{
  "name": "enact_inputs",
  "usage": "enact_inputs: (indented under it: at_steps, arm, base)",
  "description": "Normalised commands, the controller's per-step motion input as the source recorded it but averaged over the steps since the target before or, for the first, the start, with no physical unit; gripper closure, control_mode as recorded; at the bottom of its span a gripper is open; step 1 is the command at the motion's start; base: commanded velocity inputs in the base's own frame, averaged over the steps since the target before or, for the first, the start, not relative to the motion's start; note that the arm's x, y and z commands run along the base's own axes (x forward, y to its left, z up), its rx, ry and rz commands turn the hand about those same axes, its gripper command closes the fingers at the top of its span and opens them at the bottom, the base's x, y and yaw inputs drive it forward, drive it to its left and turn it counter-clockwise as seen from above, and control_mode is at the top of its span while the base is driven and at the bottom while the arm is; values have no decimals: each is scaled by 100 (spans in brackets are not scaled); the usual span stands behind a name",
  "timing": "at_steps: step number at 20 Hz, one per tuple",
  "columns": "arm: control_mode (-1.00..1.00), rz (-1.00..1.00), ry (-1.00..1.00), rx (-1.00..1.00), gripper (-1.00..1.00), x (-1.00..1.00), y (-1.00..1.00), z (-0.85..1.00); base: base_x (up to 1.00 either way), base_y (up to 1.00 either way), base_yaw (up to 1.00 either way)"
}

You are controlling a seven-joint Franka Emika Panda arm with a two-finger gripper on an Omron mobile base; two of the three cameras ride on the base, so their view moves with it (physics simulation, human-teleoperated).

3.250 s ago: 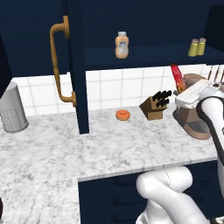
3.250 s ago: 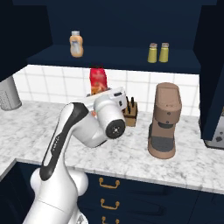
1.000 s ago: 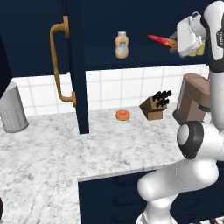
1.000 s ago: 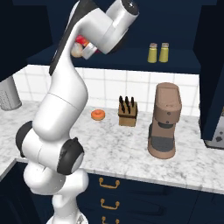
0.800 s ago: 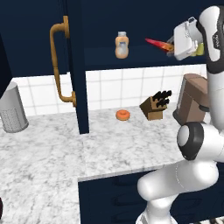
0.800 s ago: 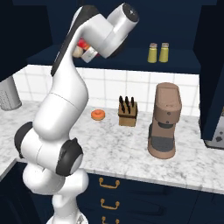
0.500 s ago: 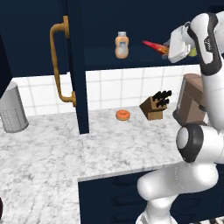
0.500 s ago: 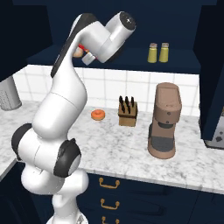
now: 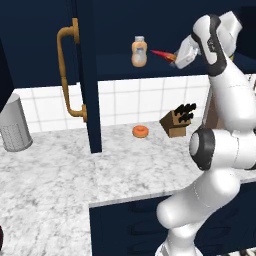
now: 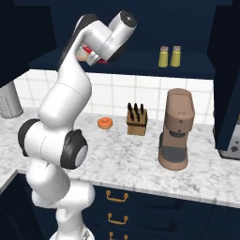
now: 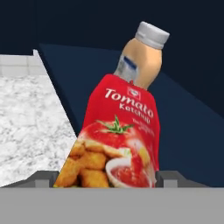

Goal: Put the shaker and condiment bottle from the counter next to their counterparts in the cabinet.

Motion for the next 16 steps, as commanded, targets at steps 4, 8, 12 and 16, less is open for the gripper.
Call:
enact_inputs:
  at_steps: [4,8,12,16]
  arm:
    - [-100,0,3,1,100,36,-1,0]
    - [-100,0,-4,0,100,16,-2,-1]
    - [-100,0,-9,0,100,19,0,-4]
    - [-100,0,-9,0,100,40,0,-15]
  base:
    - [0,0,0]
    - [0,0,0]
    - [0,0,0]
    - [0,0,0]
